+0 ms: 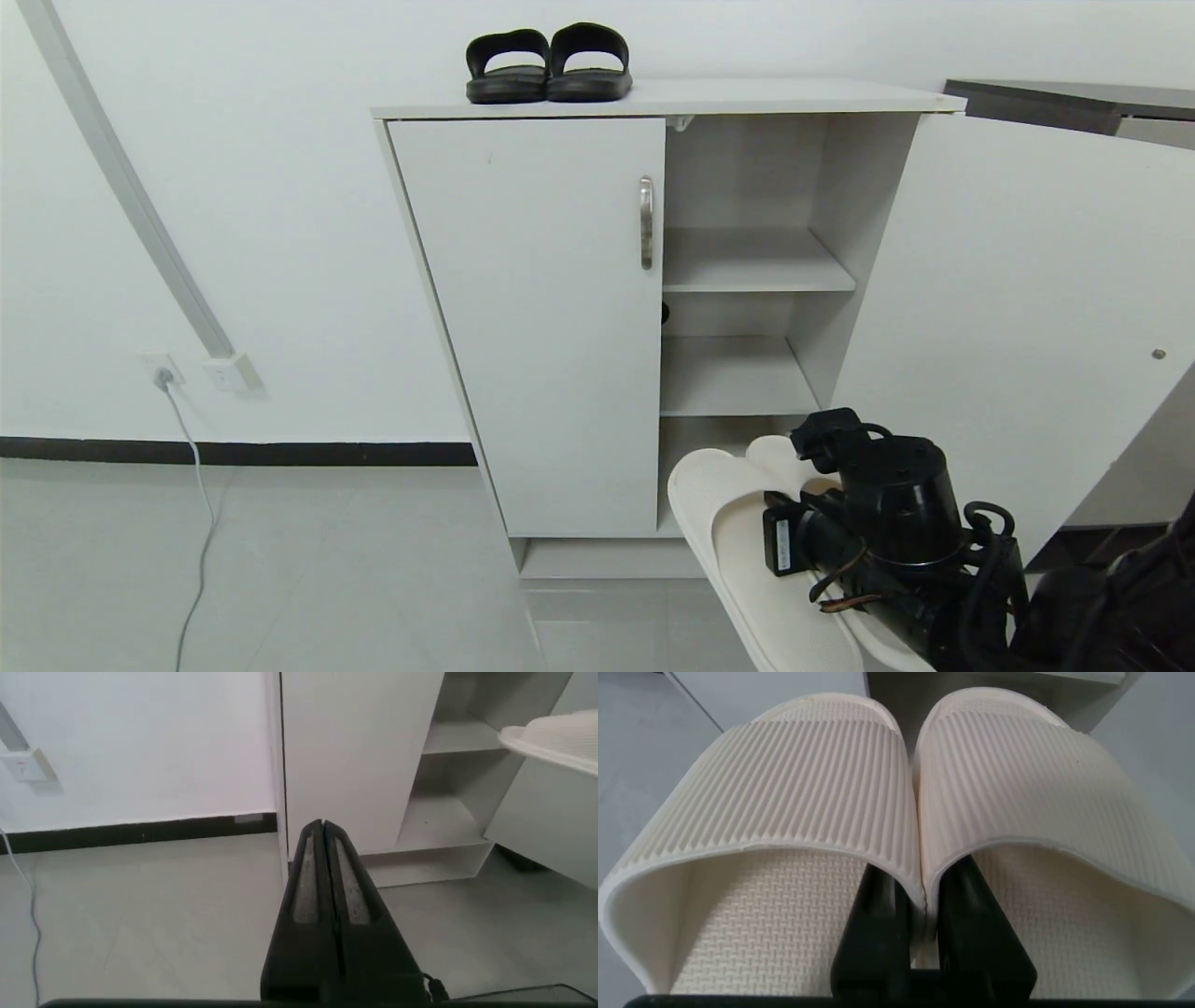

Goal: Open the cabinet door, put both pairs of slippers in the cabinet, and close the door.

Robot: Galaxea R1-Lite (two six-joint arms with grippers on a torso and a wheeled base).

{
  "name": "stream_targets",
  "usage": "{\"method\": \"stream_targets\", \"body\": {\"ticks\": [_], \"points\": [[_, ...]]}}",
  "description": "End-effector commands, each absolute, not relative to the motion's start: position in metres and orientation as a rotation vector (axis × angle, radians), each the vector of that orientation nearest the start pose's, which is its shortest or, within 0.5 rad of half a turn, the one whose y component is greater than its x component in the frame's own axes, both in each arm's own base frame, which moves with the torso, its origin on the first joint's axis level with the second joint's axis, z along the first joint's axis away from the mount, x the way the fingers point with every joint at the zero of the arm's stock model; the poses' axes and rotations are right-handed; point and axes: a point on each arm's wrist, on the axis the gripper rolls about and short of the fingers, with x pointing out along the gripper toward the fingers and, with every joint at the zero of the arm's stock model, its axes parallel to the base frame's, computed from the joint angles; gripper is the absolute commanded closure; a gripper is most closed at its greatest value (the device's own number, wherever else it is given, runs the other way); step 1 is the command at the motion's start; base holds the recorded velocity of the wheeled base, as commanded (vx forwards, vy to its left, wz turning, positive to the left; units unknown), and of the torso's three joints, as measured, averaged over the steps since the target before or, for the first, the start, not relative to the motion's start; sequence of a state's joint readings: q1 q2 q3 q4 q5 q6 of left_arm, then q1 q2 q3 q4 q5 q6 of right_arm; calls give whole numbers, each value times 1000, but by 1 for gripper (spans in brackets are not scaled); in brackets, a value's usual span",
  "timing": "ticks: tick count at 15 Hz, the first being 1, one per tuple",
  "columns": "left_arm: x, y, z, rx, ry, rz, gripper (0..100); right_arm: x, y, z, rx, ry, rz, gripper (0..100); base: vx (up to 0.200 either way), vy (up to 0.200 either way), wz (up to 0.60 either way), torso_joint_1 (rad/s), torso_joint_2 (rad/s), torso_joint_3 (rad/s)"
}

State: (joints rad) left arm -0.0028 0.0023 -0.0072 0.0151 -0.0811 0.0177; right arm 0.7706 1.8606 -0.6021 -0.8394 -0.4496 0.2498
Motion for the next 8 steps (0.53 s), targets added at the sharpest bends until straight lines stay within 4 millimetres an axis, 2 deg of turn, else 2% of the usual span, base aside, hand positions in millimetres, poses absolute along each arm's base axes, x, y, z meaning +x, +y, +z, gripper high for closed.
{"method": "stream_targets", "body": {"ticks": [1,6,8], "points": [[-23,-2,76,31,-1,-89,100,224,205,102,2,379,274,100,0,0,0,0,0,0],[-23,-2,76,22,-2,-89,100,240,220,106,8,325,201,100,0,0,0,0,0,0],[-23,-2,76,21,-1,-89,100,253,236,109,6,274,134,100,0,0,0,0,0,0]]}}
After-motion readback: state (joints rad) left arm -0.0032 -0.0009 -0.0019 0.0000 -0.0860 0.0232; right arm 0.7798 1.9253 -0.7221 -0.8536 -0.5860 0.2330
